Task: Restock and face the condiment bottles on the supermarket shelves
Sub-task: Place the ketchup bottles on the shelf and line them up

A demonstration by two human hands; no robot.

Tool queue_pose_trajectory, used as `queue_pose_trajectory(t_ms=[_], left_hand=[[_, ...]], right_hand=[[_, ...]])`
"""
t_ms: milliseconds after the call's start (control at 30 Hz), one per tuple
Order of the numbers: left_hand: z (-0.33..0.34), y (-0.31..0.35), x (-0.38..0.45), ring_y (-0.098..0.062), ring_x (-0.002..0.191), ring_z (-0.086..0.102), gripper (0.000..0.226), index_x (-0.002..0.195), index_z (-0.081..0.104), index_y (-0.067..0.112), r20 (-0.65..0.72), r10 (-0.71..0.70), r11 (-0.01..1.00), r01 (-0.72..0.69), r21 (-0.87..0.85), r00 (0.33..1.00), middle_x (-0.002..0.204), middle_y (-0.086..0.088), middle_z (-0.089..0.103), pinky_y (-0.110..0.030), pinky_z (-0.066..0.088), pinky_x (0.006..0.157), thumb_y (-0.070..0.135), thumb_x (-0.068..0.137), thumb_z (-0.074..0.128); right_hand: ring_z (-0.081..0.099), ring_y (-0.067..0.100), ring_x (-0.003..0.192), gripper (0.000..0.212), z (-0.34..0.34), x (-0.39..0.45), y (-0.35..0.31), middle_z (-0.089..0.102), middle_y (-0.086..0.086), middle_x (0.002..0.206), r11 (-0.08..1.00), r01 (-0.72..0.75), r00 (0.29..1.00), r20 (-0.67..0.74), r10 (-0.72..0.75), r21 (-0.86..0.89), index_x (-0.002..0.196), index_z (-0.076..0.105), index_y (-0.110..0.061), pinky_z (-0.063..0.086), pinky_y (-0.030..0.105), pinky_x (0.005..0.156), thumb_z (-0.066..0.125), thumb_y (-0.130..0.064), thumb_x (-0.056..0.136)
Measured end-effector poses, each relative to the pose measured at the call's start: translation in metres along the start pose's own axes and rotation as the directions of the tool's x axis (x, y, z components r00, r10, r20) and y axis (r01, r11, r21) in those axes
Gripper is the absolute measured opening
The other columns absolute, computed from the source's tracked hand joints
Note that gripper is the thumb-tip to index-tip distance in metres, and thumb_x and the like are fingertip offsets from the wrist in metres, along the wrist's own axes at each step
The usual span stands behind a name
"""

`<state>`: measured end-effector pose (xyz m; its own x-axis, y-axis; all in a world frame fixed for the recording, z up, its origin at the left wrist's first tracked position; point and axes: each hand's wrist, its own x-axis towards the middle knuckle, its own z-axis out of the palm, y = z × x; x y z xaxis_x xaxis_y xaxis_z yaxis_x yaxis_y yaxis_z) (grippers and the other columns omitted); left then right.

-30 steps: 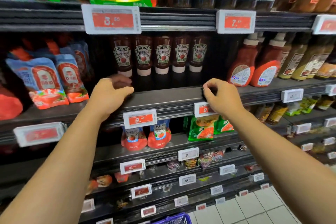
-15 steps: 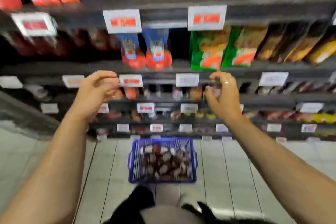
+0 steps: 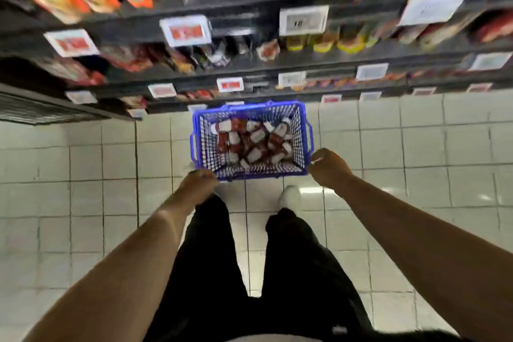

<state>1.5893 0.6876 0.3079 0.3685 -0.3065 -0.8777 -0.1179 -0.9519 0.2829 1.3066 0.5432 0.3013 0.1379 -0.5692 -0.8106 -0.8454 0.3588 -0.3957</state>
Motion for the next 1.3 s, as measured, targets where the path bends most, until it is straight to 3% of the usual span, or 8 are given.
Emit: queue_pose_trajectory(t_ms=[200, 367, 600, 700, 867, 1000, 1133, 1300], left_hand=[[0.064, -0.038, 0.16, -0.026, 0.095, 0.061, 0.018, 0.111, 0.067, 0.009, -0.019, -0.041, 0.994, 0.042, 0.102, 0.999, 0.107, -0.015, 0.065, -0.039, 0.053, 0.088, 0.017, 0.094, 0.067], [0.125, -0.043, 0.292, -0.023, 0.073, 0.053, 0.011, 0.092, 0.062, 0.013, -0.02, -0.172, 0.983, 0.17, -0.066, 0.985, 0.081, -0.008, 0.056, -0.039, 0.049, 0.067, 0.02, 0.088, 0.071], [0.214, -0.044, 0.432, -0.027, 0.129, 0.054, 0.059, 0.143, 0.053, 0.009, 0.129, -0.164, 0.986, 0.164, 0.009, 0.978, 0.145, -0.005, 0.054, -0.039, 0.047, 0.105, 0.031, 0.092, 0.074], [0.235, -0.053, 0.463, -0.028, 0.143, 0.041, 0.085, 0.156, 0.033, 0.006, 0.202, -0.137, 0.988, 0.119, 0.102, 0.97, 0.158, -0.009, 0.039, -0.04, 0.036, 0.117, 0.035, 0.09, 0.078], [0.224, -0.065, 0.491, -0.03, 0.125, 0.061, 0.091, 0.147, 0.049, 0.012, 0.121, 0.019, 0.967, -0.048, 0.248, 0.993, 0.141, -0.011, 0.06, -0.044, 0.052, 0.102, 0.046, 0.072, 0.089], [0.216, -0.082, 0.48, -0.023, 0.119, 0.062, 0.093, 0.145, 0.053, 0.028, 0.108, 0.132, 0.925, -0.161, 0.343, 0.985, 0.138, -0.001, 0.063, -0.036, 0.052, 0.1, 0.062, 0.065, 0.088], [0.209, -0.074, 0.462, -0.015, 0.091, 0.067, 0.073, 0.136, 0.061, 0.022, 0.181, 0.107, 0.962, -0.148, 0.231, 0.978, 0.12, 0.001, 0.069, -0.019, 0.052, 0.057, 0.043, 0.073, 0.089], [0.178, -0.066, 0.39, 0.0, 0.082, 0.073, 0.039, 0.104, 0.07, 0.034, 0.207, 0.163, 0.985, -0.148, -0.082, 0.965, 0.091, 0.02, 0.077, -0.023, 0.055, 0.074, 0.037, 0.071, 0.09]], right_hand=[[0.059, 0.018, 0.078, 0.027, 0.105, 0.13, 0.046, 0.055, -0.001, 0.091, 0.952, -0.17, 0.983, 0.117, 0.144, 0.253, 0.082, 0.05, -0.03, 0.059, 0.038, 0.072, 0.049, -0.012, 0.103], [0.062, 0.02, 0.079, 0.012, 0.176, 0.248, 0.081, 0.063, 0.004, 0.092, 0.753, -0.418, 0.907, 0.277, 0.317, 0.508, 0.101, 0.061, -0.017, 0.058, 0.038, 0.073, 0.05, -0.021, 0.104], [0.056, 0.008, 0.057, 0.018, 0.234, 0.379, 0.104, 0.062, -0.004, 0.069, 0.687, -0.335, 0.939, 0.167, 0.301, 0.644, 0.104, 0.064, -0.015, 0.04, 0.022, 0.042, 0.073, -0.026, 0.093], [0.058, 0.009, 0.067, 0.038, 0.262, 0.411, 0.104, 0.068, 0.001, 0.094, 0.682, -0.31, 0.942, 0.115, 0.317, 0.662, 0.117, 0.062, -0.015, 0.04, 0.016, 0.038, 0.079, -0.032, 0.087], [0.07, 0.026, 0.106, 0.066, 0.274, 0.43, 0.108, 0.071, 0.006, 0.117, 0.647, -0.316, 0.913, 0.035, 0.407, 0.694, 0.127, 0.061, -0.019, 0.06, 0.041, 0.087, 0.089, -0.044, 0.073], [0.073, 0.022, 0.088, 0.085, 0.268, 0.418, 0.109, 0.071, 0.004, 0.103, 0.565, -0.309, 0.884, 0.012, 0.467, 0.765, 0.13, 0.053, -0.014, 0.064, 0.043, 0.074, 0.096, -0.04, 0.06], [0.073, 0.021, 0.084, 0.072, 0.251, 0.392, 0.112, 0.071, 0.002, 0.1, 0.583, -0.257, 0.902, -0.025, 0.431, 0.771, 0.122, 0.056, -0.019, 0.064, 0.041, 0.072, 0.086, -0.043, 0.061], [0.077, 0.024, 0.084, 0.063, 0.21, 0.318, 0.093, 0.076, 0.008, 0.1, 0.436, -0.252, 0.952, 0.142, 0.27, 0.864, 0.119, 0.057, -0.016, 0.063, 0.04, 0.069, 0.08, -0.04, 0.065]])
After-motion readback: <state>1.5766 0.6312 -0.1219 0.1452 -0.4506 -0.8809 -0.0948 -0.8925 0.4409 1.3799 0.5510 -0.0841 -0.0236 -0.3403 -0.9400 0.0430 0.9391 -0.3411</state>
